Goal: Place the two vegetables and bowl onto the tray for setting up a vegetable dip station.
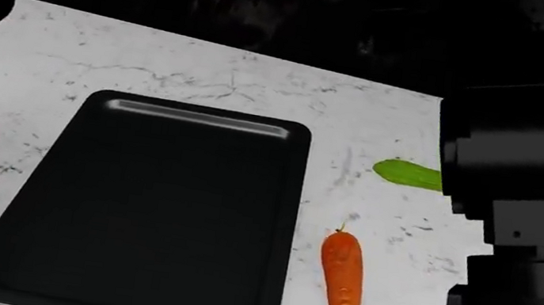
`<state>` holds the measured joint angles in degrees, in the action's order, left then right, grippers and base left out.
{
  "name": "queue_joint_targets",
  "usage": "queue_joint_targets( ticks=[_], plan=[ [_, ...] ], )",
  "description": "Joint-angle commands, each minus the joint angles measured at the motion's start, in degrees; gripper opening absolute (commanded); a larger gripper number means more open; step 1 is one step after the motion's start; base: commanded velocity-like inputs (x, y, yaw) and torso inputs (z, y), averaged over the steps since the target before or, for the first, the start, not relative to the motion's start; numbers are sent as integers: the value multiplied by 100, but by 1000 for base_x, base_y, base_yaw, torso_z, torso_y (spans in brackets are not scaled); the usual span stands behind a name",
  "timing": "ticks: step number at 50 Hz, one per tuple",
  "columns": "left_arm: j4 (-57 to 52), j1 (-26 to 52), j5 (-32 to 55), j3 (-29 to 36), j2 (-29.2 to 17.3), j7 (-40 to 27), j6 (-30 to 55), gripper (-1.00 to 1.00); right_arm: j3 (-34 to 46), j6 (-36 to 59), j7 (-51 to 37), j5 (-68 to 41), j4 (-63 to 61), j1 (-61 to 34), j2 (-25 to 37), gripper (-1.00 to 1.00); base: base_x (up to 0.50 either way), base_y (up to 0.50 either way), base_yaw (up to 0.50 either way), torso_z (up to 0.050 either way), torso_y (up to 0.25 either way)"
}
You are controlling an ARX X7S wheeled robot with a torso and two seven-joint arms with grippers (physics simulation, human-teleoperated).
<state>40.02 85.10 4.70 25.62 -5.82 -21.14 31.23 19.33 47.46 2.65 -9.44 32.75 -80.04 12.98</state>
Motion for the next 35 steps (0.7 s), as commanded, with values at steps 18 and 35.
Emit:
queue_joint_targets(
  ticks=[18,35],
  plan=[
    [214,111,238,-179,116,12,-13,100,-119,-69,199,4,-131,93,-88,100,265,44,0,0,1],
    [-476,-137,429,-166,-98,197,105,100,1,42,355,-56,-117,78,-74,100,5,60,0,0,0]
  ],
)
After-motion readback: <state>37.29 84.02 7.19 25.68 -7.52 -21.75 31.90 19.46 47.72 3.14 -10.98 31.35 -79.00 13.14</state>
